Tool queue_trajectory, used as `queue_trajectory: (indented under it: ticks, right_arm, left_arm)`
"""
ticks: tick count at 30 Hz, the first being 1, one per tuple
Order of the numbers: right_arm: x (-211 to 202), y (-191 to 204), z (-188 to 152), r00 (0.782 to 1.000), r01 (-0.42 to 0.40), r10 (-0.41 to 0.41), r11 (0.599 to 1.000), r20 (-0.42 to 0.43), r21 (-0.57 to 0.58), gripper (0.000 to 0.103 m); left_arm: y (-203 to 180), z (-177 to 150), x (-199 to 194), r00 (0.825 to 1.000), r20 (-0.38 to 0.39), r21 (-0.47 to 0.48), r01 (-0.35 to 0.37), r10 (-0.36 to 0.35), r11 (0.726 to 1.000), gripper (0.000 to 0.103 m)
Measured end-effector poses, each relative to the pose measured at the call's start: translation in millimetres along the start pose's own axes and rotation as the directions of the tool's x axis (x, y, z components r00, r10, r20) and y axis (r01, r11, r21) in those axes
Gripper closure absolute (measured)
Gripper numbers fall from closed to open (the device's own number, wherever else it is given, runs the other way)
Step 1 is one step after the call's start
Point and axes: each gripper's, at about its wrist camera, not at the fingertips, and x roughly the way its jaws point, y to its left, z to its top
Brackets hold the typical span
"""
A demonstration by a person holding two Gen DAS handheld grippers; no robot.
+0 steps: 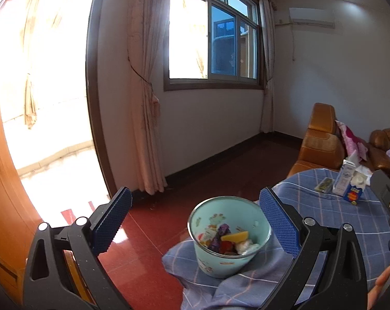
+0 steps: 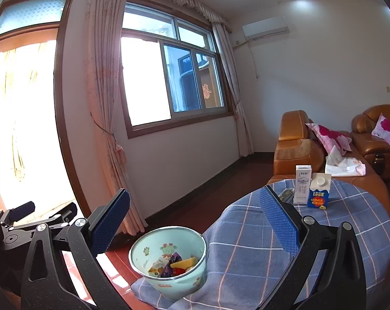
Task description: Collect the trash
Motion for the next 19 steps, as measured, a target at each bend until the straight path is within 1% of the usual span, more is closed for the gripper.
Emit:
queue_trajectory:
  ticks: [2,5,8,10,12,13,16,18,19]
  right_arm:
    - [0.6,-1.1,-0.9,1.000,0.004,-0.004,1.000,-0.003,0.001,0.005]
    - [2.3,-2.8,-2.3,1.000,0.007,-0.007,1.000,-0.009,0.006,0.005]
    - [4.4,-4.9,-2.8,1.000,0.015,-0.015,1.000,-0.018,0.010,0.005]
    - [5.6,-8.0,-3.5,0.999,0.031,-0.031,0.999,-0.021,0.011,0.005]
    - [7.4,-13.4,-4.2,0.998,0.058,-0.058,0.998,-0.024,0.012,0.005]
    - [9.1,-16.5,-5.2,0.997,0.071,-0.070,0.997,-0.028,0.012,0.005]
    - [17.7,-34.7,-8.7,0.991,0.124,-0.123,0.992,-0.056,0.014,0.005]
    - [28.1,-55.8,-14.6,0.980,0.174,-0.171,0.984,-0.098,0.022,0.005]
    - [37.2,-75.1,-19.9,0.967,0.220,-0.214,0.975,-0.141,0.032,0.005]
  left_arm:
    - [-2.9,-2.4,1.0,1.000,-0.010,0.008,0.019,-0.019,1.000,0.006]
    - [-5.9,-4.6,4.3,1.000,-0.015,0.028,-0.006,0.006,1.000,0.006]
    - [-4.4,-5.6,8.0,1.000,-0.026,0.032,-0.010,0.011,0.999,0.006]
    - [-6.9,-6.0,9.0,0.999,-0.018,0.057,-0.046,0.047,0.997,0.006]
    - [-8.2,-6.5,10.6,0.997,-0.011,0.067,-0.079,0.080,0.995,0.006]
    - [-8.0,-6.4,11.4,0.997,-0.013,0.064,-0.081,0.082,0.995,0.006]
    - [-7.3,-9.2,17.5,0.998,-0.036,0.055,-0.051,0.053,0.997,0.006]
    - [-8.0,-14.3,25.9,0.998,-0.062,0.053,-0.031,0.034,0.998,0.006]
    - [-8.0,-18.6,33.2,0.996,-0.086,0.051,-0.025,0.029,0.998,0.006]
